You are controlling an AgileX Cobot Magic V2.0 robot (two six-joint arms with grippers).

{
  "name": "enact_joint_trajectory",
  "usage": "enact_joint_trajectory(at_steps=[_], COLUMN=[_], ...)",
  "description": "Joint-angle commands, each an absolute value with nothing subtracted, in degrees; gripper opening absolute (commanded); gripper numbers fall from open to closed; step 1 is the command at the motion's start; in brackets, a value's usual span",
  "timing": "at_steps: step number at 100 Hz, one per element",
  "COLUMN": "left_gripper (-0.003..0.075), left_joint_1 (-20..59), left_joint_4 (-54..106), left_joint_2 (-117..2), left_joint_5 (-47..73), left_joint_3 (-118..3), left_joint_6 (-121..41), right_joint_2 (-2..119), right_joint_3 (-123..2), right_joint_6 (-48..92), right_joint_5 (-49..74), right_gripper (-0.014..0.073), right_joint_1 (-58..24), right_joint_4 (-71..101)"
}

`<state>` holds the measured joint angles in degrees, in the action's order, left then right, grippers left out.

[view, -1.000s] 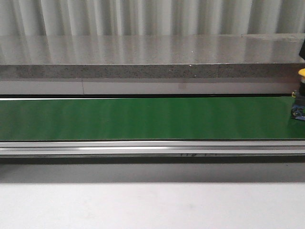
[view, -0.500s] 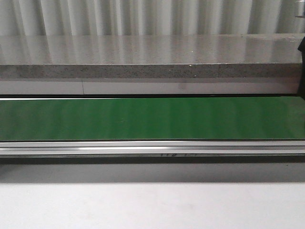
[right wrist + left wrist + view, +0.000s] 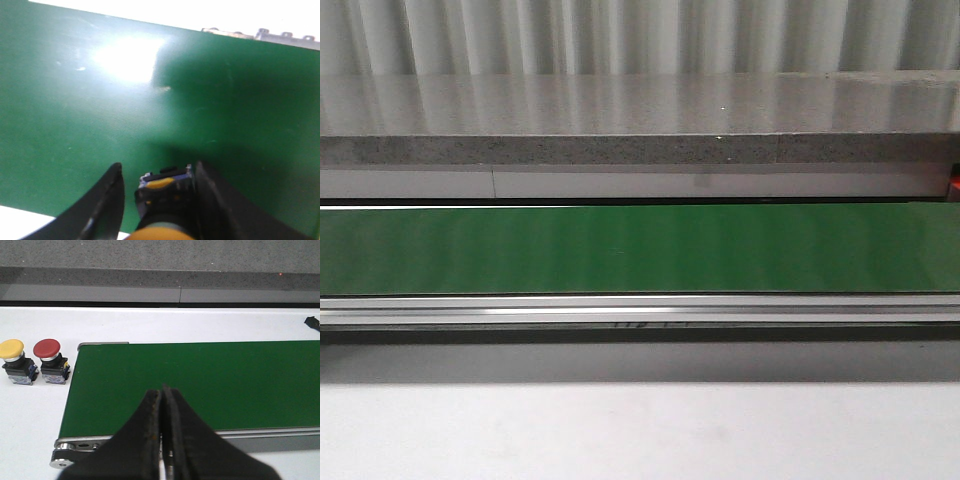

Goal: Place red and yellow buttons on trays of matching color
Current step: 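Lower the yellow button into the yellow tray and open the right gripper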

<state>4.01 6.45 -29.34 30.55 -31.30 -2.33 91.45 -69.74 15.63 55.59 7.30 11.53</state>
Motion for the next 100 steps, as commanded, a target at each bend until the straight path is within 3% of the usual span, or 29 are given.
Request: enact_joint_trajectory(at_steps=[1, 31, 58, 100], left_gripper=[-0.002, -0.002, -0.002, -0.002], left_joint_1=[4.55, 4.55, 4.55, 4.55], left_joint_4=[7.27, 7.27, 7.27, 7.27], left_joint_2=[-29.43, -29.43, -29.43, -29.43], left_joint_5=[26.17, 26.17, 26.17, 26.27], left_joint_3=[-32.88, -32.88, -32.88, -32.88], left_joint_6=[-2.5, -2.5, -2.5, -2.5], right_joint_2=[87.52, 84.63, 82.99, 87.93], right_joint_3=[-71.63, -71.07, -68.39, -67.2], right_joint_6=[14.71, 9.21, 5.13, 3.19], right_joint_5=[55.2, 59.3, 50.75, 39.15], right_gripper=[0.0089, 0.0089, 0.0089, 0.0089], right_joint_1=[9.03, 24.54, 39.92, 44.99], right_joint_4=[11.42, 11.3, 11.3, 11.3])
